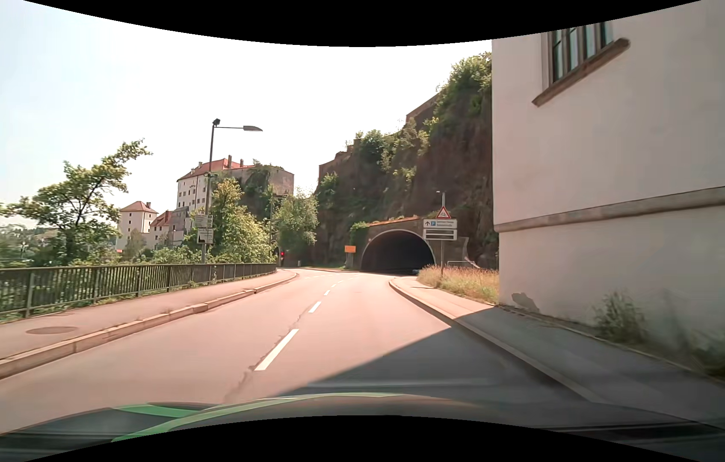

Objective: Follow the waypoints while adhering to traffic rules and regulations

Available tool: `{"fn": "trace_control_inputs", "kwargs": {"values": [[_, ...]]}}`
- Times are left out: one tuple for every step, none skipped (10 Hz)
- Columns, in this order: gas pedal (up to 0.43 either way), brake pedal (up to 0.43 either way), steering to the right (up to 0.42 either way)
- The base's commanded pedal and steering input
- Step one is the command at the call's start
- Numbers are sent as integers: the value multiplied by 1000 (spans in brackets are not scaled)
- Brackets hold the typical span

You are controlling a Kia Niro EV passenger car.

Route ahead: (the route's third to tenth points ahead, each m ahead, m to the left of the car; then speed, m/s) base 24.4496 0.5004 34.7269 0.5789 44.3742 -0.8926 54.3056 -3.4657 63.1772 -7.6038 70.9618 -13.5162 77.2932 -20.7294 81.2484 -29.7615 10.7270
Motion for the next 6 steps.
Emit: {"fn": "trace_control_inputs", "kwargs": {"values": [[98,0,-6],[98,0,-6],[98,0,-6],[87,0,-6],[47,0,-6],[20,0,-6]]}}
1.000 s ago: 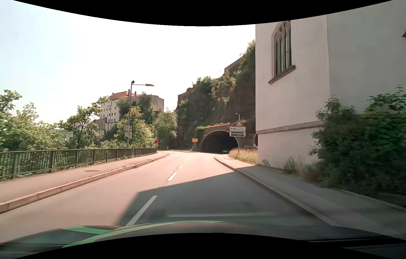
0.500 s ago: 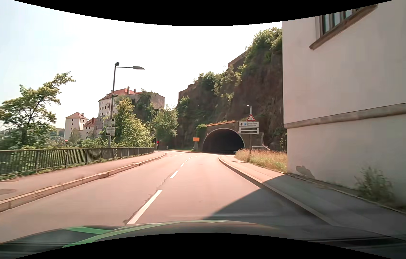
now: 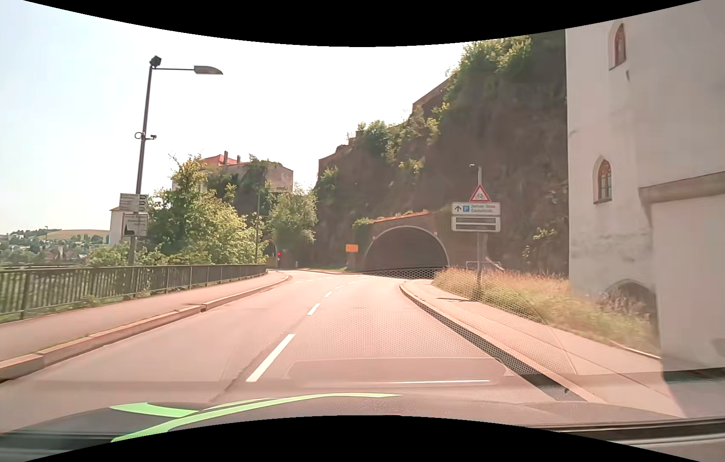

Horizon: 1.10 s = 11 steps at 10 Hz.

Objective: Follow the waypoints while adhering to traffic rules and regulations

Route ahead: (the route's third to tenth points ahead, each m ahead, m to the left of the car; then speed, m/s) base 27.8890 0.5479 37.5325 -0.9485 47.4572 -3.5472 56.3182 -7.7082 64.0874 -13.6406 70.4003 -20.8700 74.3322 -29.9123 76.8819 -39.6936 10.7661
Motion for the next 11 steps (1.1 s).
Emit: {"fn": "trace_control_inputs", "kwargs": {"values": [[8,0,-6],[0,0,-6],[0,0,-5],[0,0,-4],[0,0,-3],[8,0,0],[20,0,0],[20,0,0],[28,0,1],[39,0,3],[39,0,5]]}}
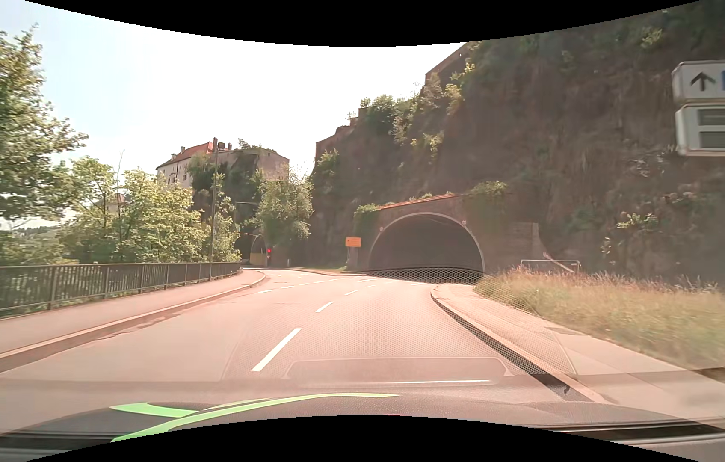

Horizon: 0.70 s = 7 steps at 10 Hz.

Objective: Follow the waypoints while adhering to traffic rules and regulations

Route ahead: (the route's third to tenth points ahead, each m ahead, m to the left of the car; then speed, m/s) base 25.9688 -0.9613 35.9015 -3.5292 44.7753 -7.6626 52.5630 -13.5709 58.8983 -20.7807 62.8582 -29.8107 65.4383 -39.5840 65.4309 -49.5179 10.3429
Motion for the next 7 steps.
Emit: {"fn": "trace_control_inputs", "kwargs": {"values": [[39,0,8],[39,0,10],[39,0,10],[39,0,12],[39,0,17],[39,0,24],[39,0,34]]}}
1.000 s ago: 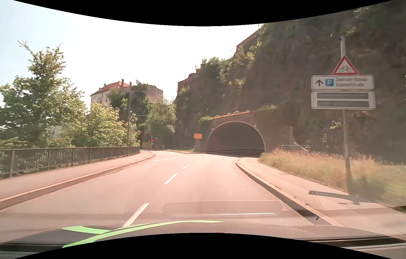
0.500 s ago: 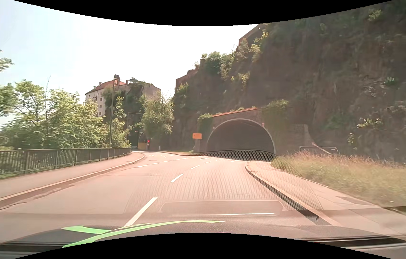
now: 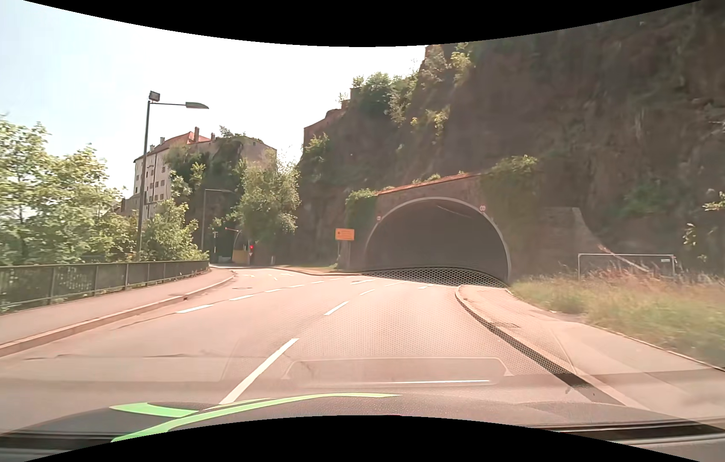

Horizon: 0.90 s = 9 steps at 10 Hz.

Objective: Follow the waypoints while adhering to traffic rules and regulations

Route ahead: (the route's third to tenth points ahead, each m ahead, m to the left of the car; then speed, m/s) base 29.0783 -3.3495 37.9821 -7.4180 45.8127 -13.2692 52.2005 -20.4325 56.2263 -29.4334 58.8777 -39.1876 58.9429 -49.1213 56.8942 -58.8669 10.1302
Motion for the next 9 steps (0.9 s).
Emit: {"fn": "trace_control_inputs", "kwargs": {"values": [[28,0,44],[28,0,51],[28,0,55],[28,0,58],[28,0,59],[28,0,59],[28,0,59],[28,0,58],[39,0,57]]}}
